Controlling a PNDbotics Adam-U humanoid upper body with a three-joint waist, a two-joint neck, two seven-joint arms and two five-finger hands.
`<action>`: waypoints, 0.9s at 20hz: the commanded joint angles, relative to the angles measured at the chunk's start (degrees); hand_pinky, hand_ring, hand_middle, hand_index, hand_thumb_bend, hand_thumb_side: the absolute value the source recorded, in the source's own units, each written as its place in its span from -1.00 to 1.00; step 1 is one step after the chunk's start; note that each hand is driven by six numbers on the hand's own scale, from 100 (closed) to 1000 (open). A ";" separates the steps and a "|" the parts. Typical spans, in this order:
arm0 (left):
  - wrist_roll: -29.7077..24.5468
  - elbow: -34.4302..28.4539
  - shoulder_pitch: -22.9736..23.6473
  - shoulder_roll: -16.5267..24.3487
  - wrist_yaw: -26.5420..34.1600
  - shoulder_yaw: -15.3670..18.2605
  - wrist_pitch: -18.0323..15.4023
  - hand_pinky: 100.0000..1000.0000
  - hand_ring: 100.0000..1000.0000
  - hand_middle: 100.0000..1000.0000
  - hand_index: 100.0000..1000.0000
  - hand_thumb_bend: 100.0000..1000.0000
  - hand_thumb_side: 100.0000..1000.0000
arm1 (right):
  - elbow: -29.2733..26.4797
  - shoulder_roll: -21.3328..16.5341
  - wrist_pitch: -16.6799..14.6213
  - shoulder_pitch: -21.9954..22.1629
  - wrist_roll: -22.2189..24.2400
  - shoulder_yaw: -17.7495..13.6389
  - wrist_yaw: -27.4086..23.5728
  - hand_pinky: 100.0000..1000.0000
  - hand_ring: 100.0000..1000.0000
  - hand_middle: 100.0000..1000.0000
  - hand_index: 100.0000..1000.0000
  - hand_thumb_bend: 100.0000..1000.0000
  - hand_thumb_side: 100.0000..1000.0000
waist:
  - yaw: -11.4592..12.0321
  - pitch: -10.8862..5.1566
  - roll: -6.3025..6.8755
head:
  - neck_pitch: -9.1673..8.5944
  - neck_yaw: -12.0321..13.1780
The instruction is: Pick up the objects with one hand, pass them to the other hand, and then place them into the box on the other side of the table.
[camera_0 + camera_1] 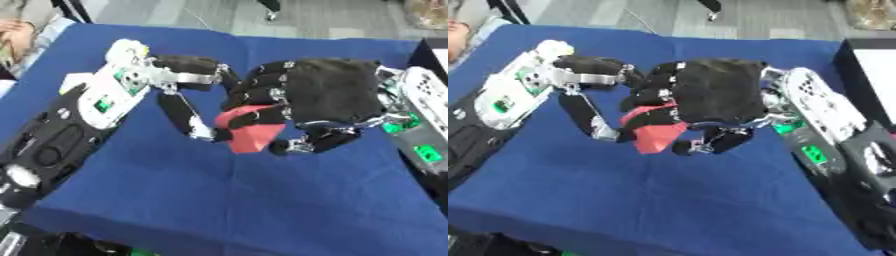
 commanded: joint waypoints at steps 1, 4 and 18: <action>-8.44 -1.15 -1.01 0.60 0.84 0.21 -7.97 0.55 0.22 0.04 0.38 -1.00 -0.15 | 0.09 0.03 -4.69 -0.90 3.26 -0.75 1.90 0.54 0.65 0.68 0.66 -0.31 -0.93 | 0.01 -1.03 0.10 | 0.31 0.00; -8.44 -1.39 -1.07 0.48 1.13 0.14 -7.71 0.55 0.21 0.04 0.38 -1.00 -0.15 | 0.43 0.11 -4.69 -0.90 1.95 -0.79 3.42 0.52 0.64 0.67 0.65 -0.28 -0.92 | 0.02 -1.01 0.11 | 0.31 0.05; -8.44 -2.31 -1.41 0.02 2.04 -0.38 -7.20 0.55 0.22 0.05 0.38 -1.00 -0.15 | 1.84 0.39 -4.60 -0.77 -4.13 -1.06 9.62 0.43 0.53 0.40 0.59 -0.29 -0.96 | 0.01 -1.04 0.13 | 0.31 0.19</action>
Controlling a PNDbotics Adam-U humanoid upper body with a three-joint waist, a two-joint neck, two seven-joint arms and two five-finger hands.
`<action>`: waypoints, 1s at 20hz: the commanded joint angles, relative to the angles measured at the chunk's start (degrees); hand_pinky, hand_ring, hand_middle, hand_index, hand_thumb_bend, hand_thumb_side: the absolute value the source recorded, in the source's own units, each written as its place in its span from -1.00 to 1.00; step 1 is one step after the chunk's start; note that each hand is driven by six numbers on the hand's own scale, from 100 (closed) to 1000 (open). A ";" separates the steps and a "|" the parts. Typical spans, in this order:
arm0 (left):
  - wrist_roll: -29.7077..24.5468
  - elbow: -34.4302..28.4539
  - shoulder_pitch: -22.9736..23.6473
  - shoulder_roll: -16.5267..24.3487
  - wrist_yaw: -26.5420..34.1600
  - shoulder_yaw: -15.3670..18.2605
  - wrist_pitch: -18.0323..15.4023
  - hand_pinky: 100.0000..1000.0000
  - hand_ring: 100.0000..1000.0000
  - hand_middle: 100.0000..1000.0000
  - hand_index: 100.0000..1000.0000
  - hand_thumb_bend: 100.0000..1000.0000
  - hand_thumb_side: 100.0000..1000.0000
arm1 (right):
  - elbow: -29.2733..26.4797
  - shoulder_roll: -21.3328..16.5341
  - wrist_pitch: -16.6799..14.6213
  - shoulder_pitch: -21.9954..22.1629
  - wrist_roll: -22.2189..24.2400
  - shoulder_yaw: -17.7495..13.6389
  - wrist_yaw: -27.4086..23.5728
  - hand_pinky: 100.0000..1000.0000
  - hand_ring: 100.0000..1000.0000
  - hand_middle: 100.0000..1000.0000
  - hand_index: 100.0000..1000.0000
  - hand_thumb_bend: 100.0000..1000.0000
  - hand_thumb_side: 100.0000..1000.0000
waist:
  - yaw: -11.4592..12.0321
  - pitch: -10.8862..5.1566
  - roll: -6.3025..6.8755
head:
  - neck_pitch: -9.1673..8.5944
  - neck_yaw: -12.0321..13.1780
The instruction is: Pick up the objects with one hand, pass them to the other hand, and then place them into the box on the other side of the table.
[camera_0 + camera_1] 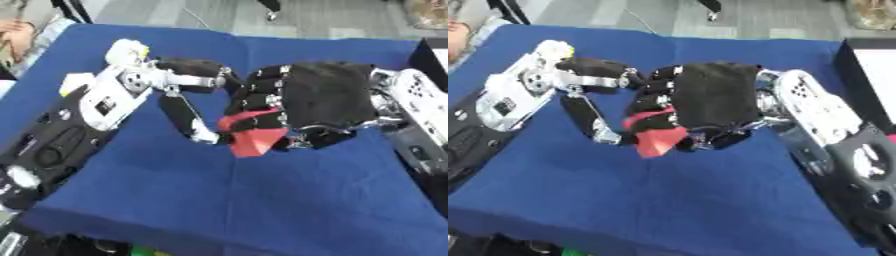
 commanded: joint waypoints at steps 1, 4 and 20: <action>-7.78 -1.64 -1.42 0.45 0.70 0.38 -7.89 0.55 0.22 0.05 0.38 -1.00 -0.15 | 0.51 -0.60 -0.68 -0.73 -0.62 -0.92 1.82 0.42 0.51 0.35 0.58 -0.29 -0.96 | 0.02 -1.03 0.08 | 0.31 0.14; -7.78 -1.58 -1.46 0.43 0.66 0.42 -7.97 0.55 0.23 0.06 0.40 -1.00 -0.13 | 0.77 -0.58 -0.30 -0.73 -2.49 -0.91 2.95 0.40 0.47 0.22 0.55 -0.32 -0.98 | 0.00 -1.02 0.11 | 0.31 0.11; -7.78 1.08 -1.61 0.46 -0.84 2.85 -7.85 0.57 0.37 0.28 0.59 -0.76 0.55 | -0.51 -1.28 0.83 -0.81 -8.15 -1.24 1.29 0.36 0.41 0.05 0.51 -0.50 -1.00 | -0.40 -1.18 0.19 | 0.31 0.18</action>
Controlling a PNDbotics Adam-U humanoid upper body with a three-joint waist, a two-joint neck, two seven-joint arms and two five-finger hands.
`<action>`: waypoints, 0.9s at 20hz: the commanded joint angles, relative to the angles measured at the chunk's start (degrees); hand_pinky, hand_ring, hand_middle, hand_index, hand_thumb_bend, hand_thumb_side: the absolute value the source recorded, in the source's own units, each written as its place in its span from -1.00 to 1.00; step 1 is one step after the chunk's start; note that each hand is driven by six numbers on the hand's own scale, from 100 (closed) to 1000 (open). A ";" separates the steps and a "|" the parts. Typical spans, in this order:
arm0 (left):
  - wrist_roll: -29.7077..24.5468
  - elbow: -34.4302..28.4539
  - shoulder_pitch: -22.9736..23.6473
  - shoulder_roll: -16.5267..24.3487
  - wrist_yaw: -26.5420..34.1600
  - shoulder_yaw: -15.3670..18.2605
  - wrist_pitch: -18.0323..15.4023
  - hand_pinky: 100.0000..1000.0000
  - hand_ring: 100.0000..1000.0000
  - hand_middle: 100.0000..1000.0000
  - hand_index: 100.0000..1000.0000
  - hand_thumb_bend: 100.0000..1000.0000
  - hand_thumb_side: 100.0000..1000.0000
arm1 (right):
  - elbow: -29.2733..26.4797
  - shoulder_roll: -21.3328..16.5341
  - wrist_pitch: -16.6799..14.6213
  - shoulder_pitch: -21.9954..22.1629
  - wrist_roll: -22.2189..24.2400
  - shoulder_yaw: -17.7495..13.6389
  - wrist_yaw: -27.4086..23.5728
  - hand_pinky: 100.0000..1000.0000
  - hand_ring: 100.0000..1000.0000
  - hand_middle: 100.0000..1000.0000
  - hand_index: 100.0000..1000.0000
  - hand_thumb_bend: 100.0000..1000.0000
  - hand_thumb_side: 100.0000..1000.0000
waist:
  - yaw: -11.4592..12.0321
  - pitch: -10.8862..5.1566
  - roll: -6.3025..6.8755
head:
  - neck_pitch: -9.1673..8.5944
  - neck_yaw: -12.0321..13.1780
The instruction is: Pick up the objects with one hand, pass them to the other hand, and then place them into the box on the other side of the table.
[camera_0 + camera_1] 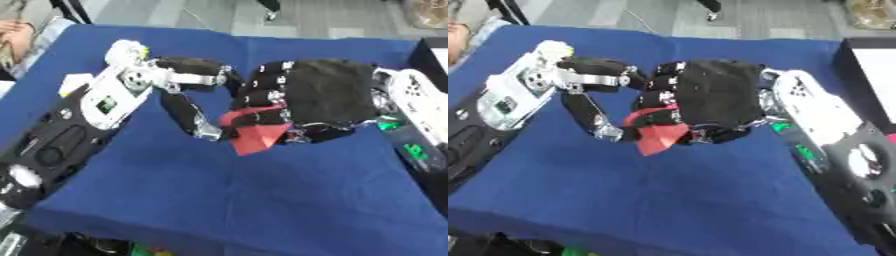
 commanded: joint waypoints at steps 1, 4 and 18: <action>-7.70 0.39 -1.46 0.59 -0.63 2.08 -7.97 0.58 0.39 0.32 0.63 -0.63 0.68 | -1.85 -1.28 0.25 -0.84 -0.41 -0.73 -1.46 0.37 0.41 0.04 0.51 -0.53 -1.00 | -0.06 -1.19 0.06 | 0.31 0.15; -7.70 1.21 -1.56 0.62 -0.58 3.67 -7.81 0.60 0.43 0.38 0.67 -0.48 0.83 | -2.92 -1.77 0.64 -0.88 -0.05 -0.97 -3.27 0.37 0.41 0.03 0.51 -0.54 -1.00 | -0.15 -1.24 0.05 | 0.31 0.17; -7.70 -2.01 1.11 5.30 9.71 12.59 -5.21 0.68 0.55 0.56 0.76 -0.31 1.00 | -8.20 -7.85 4.33 -0.23 0.91 -4.51 -10.09 0.36 0.40 -0.01 0.48 -0.48 -1.00 | -0.33 -1.56 -0.18 | 0.31 -1.00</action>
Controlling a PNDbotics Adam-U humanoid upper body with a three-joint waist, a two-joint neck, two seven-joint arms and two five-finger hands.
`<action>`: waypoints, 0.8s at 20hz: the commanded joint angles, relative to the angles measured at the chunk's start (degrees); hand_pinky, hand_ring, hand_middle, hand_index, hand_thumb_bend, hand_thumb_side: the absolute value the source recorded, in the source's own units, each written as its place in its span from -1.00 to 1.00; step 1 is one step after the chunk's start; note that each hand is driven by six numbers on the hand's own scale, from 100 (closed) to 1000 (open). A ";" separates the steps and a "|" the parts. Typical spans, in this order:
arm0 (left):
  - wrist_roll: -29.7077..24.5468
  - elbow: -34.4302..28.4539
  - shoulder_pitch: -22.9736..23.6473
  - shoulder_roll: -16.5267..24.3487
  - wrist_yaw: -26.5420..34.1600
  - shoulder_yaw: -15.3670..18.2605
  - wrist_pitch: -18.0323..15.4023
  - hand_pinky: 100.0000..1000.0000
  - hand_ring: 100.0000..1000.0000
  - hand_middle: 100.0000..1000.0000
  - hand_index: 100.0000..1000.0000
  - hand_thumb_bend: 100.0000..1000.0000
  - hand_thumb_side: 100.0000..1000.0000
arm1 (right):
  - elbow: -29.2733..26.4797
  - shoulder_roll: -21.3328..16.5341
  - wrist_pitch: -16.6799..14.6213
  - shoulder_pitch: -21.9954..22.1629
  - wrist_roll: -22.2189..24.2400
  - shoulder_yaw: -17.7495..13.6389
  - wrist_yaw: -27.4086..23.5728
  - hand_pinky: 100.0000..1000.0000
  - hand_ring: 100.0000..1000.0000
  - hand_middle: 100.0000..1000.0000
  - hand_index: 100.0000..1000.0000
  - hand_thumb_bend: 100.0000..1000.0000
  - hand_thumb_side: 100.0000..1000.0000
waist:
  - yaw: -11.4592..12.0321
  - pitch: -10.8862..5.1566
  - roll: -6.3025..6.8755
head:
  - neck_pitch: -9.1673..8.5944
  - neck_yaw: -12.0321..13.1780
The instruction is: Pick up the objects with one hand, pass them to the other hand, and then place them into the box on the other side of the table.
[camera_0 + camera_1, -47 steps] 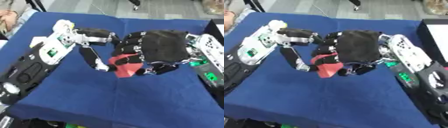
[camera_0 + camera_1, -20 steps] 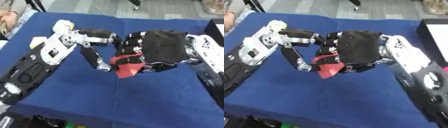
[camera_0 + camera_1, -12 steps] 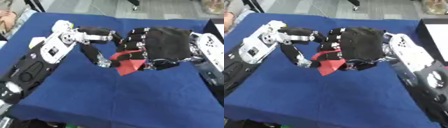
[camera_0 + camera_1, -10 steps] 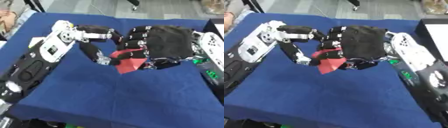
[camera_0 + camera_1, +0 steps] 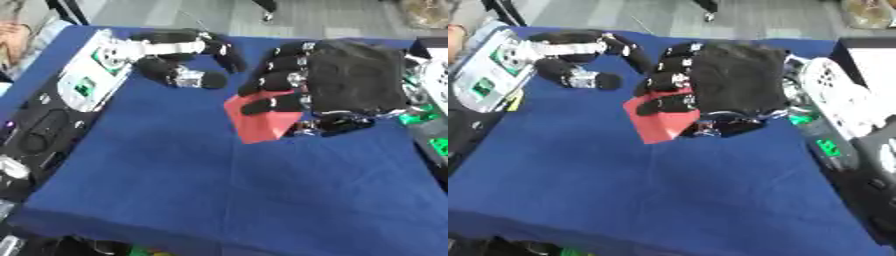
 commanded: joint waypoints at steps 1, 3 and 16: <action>-6.93 -1.73 0.48 3.14 2.56 4.03 -5.43 0.67 0.55 0.56 0.76 -0.32 1.00 | -3.04 -4.04 1.56 -0.24 -0.50 -2.14 -2.56 0.36 0.40 -0.02 0.48 -0.49 -1.00 | 0.04 -1.30 -0.08 | 0.31 -0.63; -6.91 -2.20 1.84 4.00 4.18 6.63 -4.28 0.66 0.53 0.54 0.75 -0.37 1.00 | -4.63 -6.86 3.03 0.64 -0.81 -3.63 -4.26 0.36 0.40 -0.03 0.47 -0.47 -1.00 | 0.10 -1.28 -0.16 | 0.31 -1.08; 5.33 -9.75 16.18 3.82 11.67 22.57 4.65 0.57 0.42 0.41 0.65 -0.80 1.00 | 8.92 -17.83 23.55 8.92 -7.77 -22.98 -12.17 0.48 0.47 -0.41 0.68 -1.00 -1.00 | 1.08 -0.56 -0.68 | 0.31 -12.32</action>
